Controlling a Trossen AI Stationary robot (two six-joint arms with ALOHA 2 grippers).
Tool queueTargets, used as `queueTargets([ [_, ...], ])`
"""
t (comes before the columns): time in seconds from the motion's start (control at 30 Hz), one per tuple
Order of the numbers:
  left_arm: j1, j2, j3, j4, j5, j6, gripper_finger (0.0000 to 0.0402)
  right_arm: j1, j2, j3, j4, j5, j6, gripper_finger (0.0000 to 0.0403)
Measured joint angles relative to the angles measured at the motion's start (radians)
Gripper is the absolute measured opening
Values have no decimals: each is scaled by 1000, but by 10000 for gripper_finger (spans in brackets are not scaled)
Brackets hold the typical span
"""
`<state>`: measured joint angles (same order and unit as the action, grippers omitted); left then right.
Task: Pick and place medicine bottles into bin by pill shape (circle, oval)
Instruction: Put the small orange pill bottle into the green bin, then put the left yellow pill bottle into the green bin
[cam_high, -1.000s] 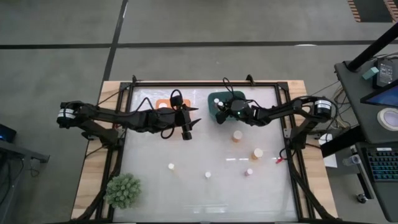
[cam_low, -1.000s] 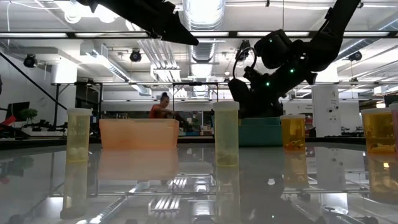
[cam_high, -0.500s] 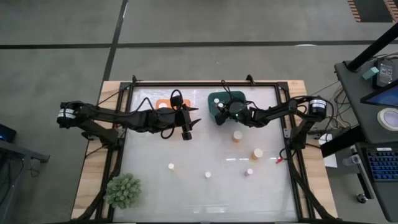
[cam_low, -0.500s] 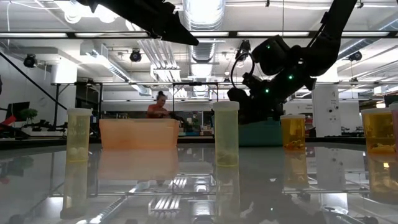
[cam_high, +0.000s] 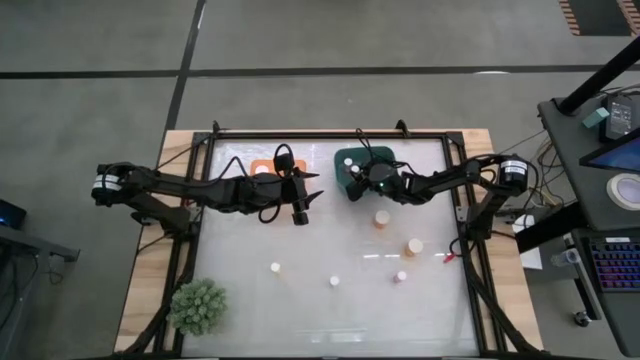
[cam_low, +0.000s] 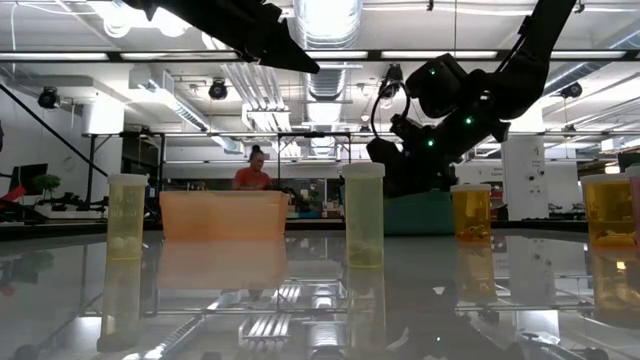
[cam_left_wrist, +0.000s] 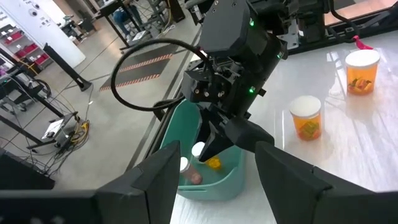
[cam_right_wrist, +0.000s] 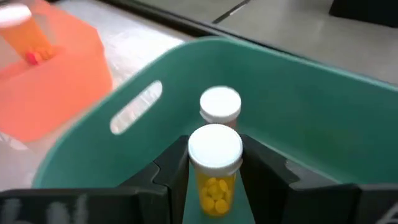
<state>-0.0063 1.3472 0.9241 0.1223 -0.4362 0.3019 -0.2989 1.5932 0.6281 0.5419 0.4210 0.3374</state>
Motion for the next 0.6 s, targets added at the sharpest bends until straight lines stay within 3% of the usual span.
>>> queueTargets([
  [0.17, 0, 0, -1, 0, 0, -1, 193, 0, 0, 0, -14, 0, -5, 124],
  [0.6, 0, 0, -1, 0, 0, -3, 193, 0, -13, -1, -15, -1, -6, 205],
])
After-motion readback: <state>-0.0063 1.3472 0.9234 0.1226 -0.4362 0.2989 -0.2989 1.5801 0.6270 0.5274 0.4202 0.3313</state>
